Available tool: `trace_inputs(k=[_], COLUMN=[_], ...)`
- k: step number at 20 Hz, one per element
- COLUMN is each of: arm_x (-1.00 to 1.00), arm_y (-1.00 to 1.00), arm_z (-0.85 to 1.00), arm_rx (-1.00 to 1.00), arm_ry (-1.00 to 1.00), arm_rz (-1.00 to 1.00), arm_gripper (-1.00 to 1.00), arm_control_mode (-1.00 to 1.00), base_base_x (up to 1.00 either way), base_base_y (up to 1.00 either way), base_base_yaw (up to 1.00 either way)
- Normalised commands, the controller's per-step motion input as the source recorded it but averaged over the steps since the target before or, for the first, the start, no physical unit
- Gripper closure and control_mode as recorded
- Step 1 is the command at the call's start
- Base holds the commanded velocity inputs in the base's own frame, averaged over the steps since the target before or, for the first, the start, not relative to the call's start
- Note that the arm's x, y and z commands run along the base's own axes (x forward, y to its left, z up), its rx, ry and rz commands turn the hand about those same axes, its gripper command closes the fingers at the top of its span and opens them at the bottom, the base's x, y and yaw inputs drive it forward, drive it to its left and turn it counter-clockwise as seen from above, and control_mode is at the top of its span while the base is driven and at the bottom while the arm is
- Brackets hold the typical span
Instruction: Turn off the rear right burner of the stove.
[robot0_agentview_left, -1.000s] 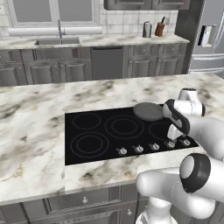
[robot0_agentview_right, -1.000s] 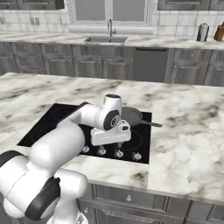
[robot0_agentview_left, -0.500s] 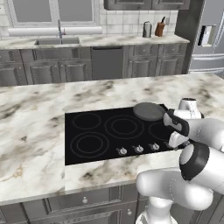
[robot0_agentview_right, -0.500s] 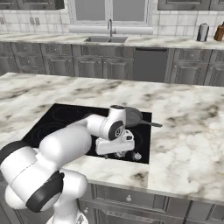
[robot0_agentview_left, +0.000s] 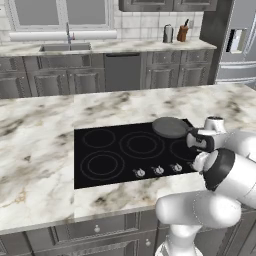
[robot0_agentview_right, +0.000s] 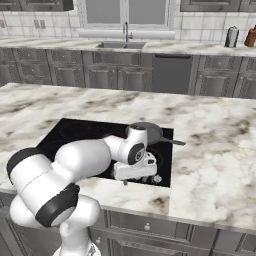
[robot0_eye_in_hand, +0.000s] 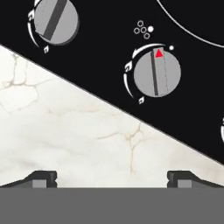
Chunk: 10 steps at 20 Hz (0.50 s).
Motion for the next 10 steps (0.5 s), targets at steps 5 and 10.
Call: trace_inputs(k=[5,10], arm_x=[0.31,0.29], arm_y=[-0.18,-0.07], arm_z=[-0.01,0.0], arm_rx=[0.0,0.0], arm_ry=[0.0,0.0], arm_rz=[0.0,0.0], arm_gripper=[-1.0,-1.0], arm_control_mode=[-1.0,-1.0], base_base_x=[0.0,0.0], base_base_y=[0.0,0.0], base_base_yaw=[0.0,0.0])
